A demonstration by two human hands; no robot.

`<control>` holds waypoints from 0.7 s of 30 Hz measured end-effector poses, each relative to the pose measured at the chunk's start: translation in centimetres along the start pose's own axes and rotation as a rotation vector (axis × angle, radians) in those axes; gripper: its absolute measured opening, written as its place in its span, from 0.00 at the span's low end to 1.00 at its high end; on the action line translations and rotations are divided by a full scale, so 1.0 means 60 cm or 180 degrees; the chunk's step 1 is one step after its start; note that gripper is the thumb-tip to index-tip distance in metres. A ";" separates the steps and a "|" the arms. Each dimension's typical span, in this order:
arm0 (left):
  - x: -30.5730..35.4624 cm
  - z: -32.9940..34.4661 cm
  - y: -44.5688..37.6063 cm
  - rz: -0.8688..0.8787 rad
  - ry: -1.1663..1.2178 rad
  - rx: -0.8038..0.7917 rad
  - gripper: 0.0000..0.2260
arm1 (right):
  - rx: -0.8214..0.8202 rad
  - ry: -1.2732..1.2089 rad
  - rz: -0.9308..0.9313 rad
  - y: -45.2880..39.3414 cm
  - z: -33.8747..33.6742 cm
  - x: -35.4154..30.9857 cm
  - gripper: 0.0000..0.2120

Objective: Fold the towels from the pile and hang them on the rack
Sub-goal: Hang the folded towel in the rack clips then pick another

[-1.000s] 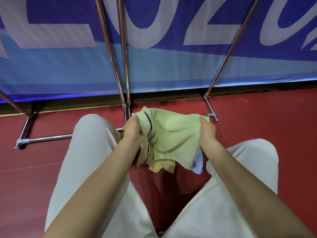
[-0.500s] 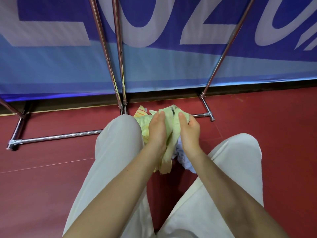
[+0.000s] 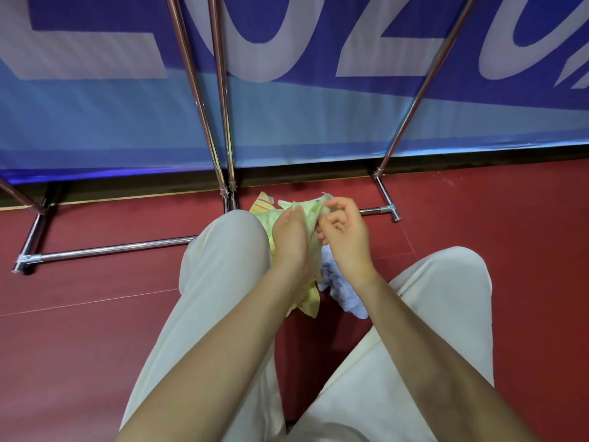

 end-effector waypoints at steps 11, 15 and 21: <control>0.000 -0.019 -0.005 0.0911 -0.1044 0.0309 0.13 | -0.0040 0.0807 -0.0820 0.001 -0.009 -0.007 0.05; -0.004 -0.029 -0.011 0.1071 -0.1237 0.0159 0.12 | -0.0123 0.0770 -0.0729 0.008 -0.014 -0.007 0.04; -0.012 -0.033 -0.014 0.1243 -0.1372 -0.0269 0.14 | 0.0086 0.0281 -0.0262 0.014 -0.012 -0.009 0.09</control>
Point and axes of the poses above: each hand's wrist, its own y-axis away from the middle knuckle, its own z-axis out of the palm, x = y × z, the point moved 1 cm from there along -y, towards the middle knuckle, and after that the axes turned 14 degrees about -y, right-handed, at the moved point
